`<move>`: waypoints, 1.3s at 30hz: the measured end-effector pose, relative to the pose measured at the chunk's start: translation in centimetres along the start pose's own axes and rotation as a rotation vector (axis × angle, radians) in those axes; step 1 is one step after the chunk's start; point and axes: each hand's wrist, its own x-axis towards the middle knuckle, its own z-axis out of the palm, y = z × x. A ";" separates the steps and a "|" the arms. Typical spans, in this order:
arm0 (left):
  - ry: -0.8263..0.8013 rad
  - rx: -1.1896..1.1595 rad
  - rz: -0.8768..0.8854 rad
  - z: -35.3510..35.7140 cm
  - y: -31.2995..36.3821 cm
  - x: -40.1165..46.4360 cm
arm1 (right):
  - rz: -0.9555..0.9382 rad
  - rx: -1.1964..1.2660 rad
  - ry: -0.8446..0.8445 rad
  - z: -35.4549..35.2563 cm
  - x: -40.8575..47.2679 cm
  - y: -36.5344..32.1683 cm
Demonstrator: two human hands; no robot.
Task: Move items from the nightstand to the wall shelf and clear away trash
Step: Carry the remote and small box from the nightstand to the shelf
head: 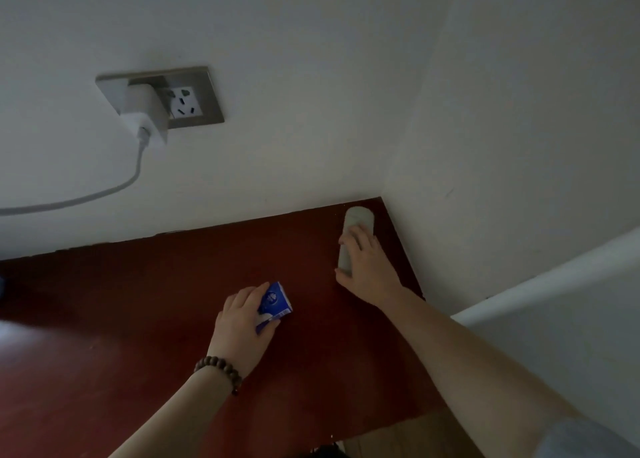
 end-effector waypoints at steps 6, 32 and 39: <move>0.013 -0.011 -0.004 0.0 -0.2 0.1 | 0.044 -0.263 -0.034 1.7 -0.7 -0.4; -0.020 0.108 0.116 0.8 2.2 3.7 | 0.210 -0.074 -0.030 2.3 -7.9 -2.9; -0.048 0.306 0.164 2.7 5.9 10.6 | 0.297 -0.209 -0.074 4.5 -9.4 -2.8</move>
